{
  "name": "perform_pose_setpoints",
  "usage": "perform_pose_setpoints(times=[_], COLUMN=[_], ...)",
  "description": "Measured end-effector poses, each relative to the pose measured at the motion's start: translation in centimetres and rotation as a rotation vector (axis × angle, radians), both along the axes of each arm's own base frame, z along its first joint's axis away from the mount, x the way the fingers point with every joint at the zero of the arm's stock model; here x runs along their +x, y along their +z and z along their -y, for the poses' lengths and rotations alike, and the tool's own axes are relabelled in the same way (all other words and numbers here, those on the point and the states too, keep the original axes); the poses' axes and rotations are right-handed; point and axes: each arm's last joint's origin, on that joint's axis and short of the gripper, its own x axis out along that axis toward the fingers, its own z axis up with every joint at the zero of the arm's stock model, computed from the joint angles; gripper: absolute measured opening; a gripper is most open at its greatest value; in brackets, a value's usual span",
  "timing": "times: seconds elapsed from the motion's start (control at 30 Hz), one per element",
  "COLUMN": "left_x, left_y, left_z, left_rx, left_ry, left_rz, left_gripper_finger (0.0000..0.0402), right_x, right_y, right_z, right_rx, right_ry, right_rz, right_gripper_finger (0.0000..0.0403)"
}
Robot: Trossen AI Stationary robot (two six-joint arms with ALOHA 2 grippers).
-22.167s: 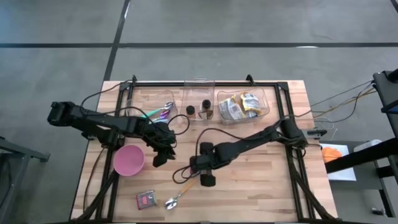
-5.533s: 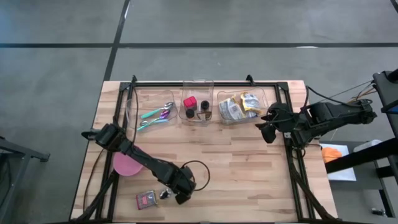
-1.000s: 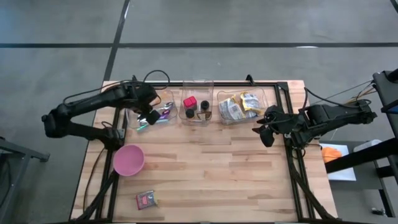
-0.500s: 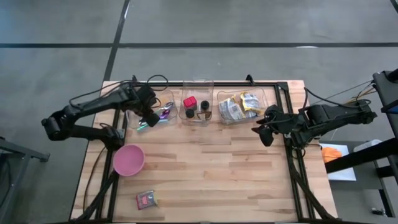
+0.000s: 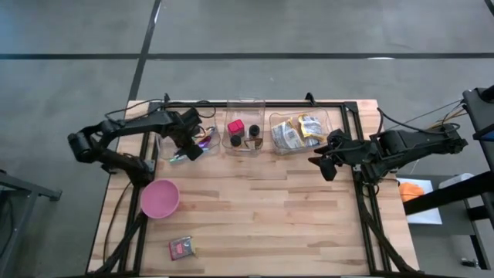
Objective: Pick & Place Food Item
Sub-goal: Put the yellow spoon into the left transparent bin
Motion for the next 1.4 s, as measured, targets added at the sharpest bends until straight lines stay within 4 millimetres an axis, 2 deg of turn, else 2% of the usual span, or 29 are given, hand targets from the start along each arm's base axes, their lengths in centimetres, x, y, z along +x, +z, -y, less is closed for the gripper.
perform_pose_setpoints(times=[0.4, 0.9, 1.1, 1.4], left_x=[1.2, 1.2, 1.2, 1.2], left_y=[-1.8, -2.0, -2.0, -2.0], left_z=[-0.8, -0.9, -0.8, -0.7], left_rx=[-0.029, -0.03, -0.046, -0.066], left_ry=[0.003, -0.015, 0.004, 0.016], left_rz=[-0.005, -0.011, -0.008, 0.004], left_gripper_finger=[0.0017, 0.0017, 0.0053, 0.0061], right_x=[0.0, 0.0, 0.0, 0.0], right_y=[0.0, 0.0, 0.0, 0.0], right_z=[0.0, 0.0, 0.0, 0.0], right_rx=[0.028, 0.016, 0.015, 0.018], right_ry=[-0.022, -0.033, -0.033, -0.034], right_rz=[0.008, 0.011, 0.011, 0.013], right_gripper_finger=[0.0228, 0.0228, 0.0228, 0.0228])
